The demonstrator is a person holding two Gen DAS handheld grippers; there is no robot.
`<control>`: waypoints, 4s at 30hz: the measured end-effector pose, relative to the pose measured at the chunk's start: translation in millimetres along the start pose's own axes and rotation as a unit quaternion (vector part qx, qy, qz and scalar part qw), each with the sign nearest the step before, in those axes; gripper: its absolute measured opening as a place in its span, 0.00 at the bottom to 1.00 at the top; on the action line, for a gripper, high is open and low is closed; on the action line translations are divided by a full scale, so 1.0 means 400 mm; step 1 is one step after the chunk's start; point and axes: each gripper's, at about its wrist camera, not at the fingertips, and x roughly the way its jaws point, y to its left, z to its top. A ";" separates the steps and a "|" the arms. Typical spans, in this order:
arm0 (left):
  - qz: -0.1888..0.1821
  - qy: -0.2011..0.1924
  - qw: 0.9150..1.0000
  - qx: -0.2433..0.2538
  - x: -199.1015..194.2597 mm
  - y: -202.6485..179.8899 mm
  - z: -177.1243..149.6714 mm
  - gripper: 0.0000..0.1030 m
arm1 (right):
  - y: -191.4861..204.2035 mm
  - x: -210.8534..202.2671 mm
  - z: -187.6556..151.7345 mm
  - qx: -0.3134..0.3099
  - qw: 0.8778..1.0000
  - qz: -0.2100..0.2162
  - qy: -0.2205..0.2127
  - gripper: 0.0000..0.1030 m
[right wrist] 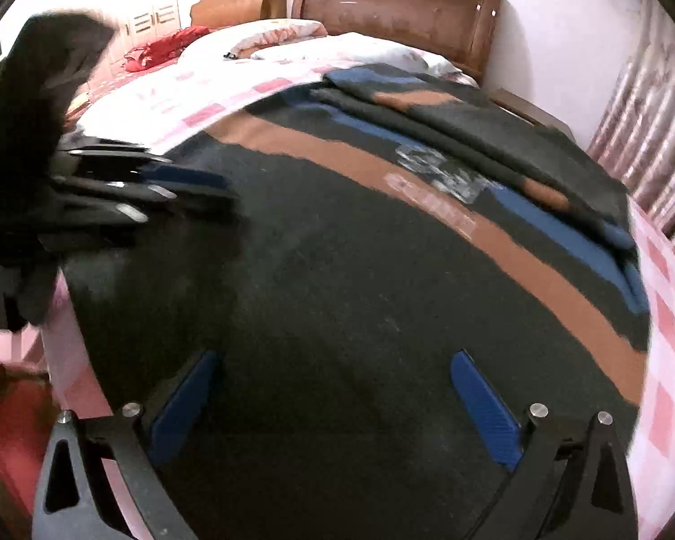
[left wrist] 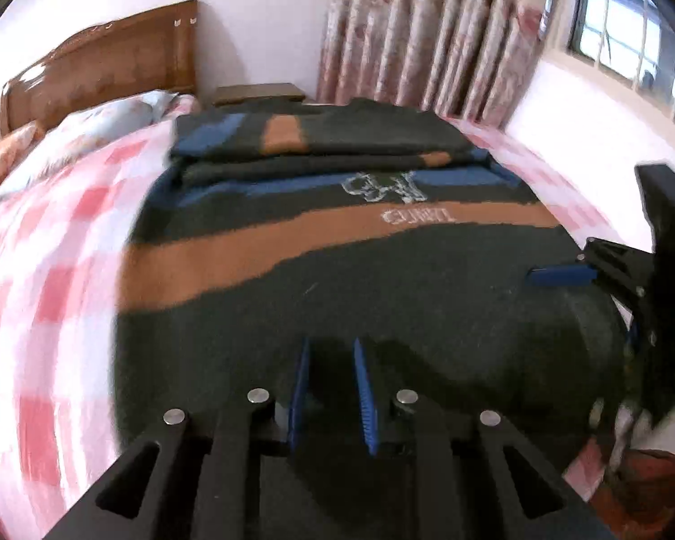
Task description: Fold small clothes
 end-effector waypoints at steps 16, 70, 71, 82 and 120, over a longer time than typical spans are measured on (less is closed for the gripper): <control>-0.021 0.023 0.998 0.049 -0.001 -0.106 -0.013 0.19 | 0.101 0.002 0.000 -0.039 0.999 -0.005 0.010 1.00; 0.005 0.017 1.000 0.024 -0.108 -0.032 -0.143 0.19 | -0.060 -0.091 -0.185 0.090 0.993 -0.073 0.013 1.00; 0.000 0.019 1.000 0.018 -0.112 -0.025 -0.146 0.19 | -0.060 -0.093 -0.187 0.091 0.993 -0.073 0.016 1.00; -0.038 -0.020 0.986 -0.161 -0.207 0.175 -0.168 0.20 | -0.207 -0.172 -0.284 0.266 0.960 -0.084 0.019 1.00; 0.036 0.058 0.993 -0.096 -0.069 0.047 -0.111 0.81 | -0.127 -0.139 -0.232 0.187 0.978 -0.090 0.003 1.00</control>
